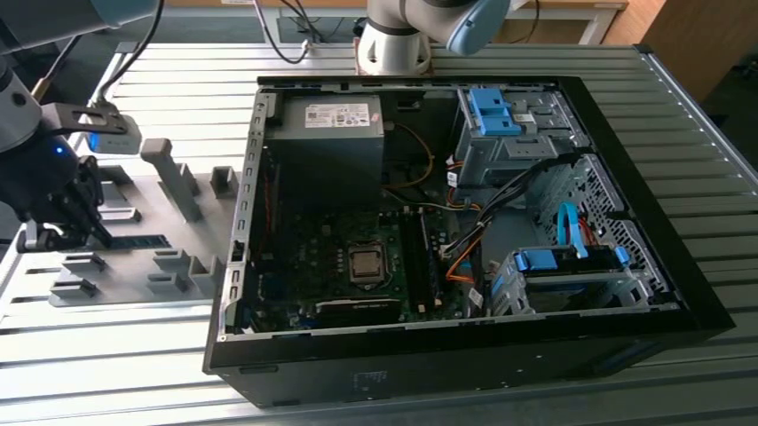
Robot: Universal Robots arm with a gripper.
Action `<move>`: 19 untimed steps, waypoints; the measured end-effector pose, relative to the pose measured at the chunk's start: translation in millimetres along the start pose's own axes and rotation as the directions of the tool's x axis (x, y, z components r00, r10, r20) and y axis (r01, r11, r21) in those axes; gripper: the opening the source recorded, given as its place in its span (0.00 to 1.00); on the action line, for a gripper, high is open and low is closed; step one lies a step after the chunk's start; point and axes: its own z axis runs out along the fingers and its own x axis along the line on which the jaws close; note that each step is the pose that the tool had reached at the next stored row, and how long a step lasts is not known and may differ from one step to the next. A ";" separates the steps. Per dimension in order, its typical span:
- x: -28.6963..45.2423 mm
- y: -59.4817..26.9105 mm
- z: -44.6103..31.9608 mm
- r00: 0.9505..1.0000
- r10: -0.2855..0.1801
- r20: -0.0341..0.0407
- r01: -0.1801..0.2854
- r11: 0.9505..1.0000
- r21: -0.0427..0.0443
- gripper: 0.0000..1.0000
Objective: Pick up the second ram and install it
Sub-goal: 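Pick up the second ram and move it above second insertion slot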
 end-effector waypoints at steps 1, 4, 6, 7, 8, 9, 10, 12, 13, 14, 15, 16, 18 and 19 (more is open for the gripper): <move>0.0 0.0 -0.3 1.000 0.000 0.000 0.000 1.000 0.000 0.14; 0.0 0.0 -1.2 1.000 0.000 -0.001 0.000 1.000 0.000 0.14; 0.0 0.1 -2.0 1.000 0.000 -0.001 0.000 1.000 0.000 0.14; 0.0 0.1 -2.4 1.000 0.000 -0.001 0.000 1.000 0.000 0.14; 0.0 0.1 -2.8 1.000 0.000 -0.001 0.000 1.000 0.000 0.14; -0.1 0.1 -3.3 1.000 0.000 -0.001 0.000 1.000 0.000 0.14; -0.1 0.1 -3.7 1.000 0.000 -0.001 0.000 1.000 0.000 0.14; -0.1 0.1 -4.5 1.000 0.000 -0.001 0.000 1.000 0.000 0.14; -0.1 0.1 -5.0 1.000 0.000 -0.002 0.000 1.000 0.000 0.14; -0.1 0.2 -5.5 1.000 0.000 -0.002 0.000 1.000 0.000 0.14; -0.1 0.2 -5.9 1.000 0.000 -0.002 0.000 1.000 0.000 0.14; -0.1 0.2 -6.5 1.000 0.000 -0.002 0.000 1.000 0.000 0.14; 0.0 0.2 -7.5 1.000 0.000 -0.002 0.000 1.000 0.000 0.14; -0.1 0.2 -8.0 1.000 0.000 -0.002 0.000 1.000 0.000 0.14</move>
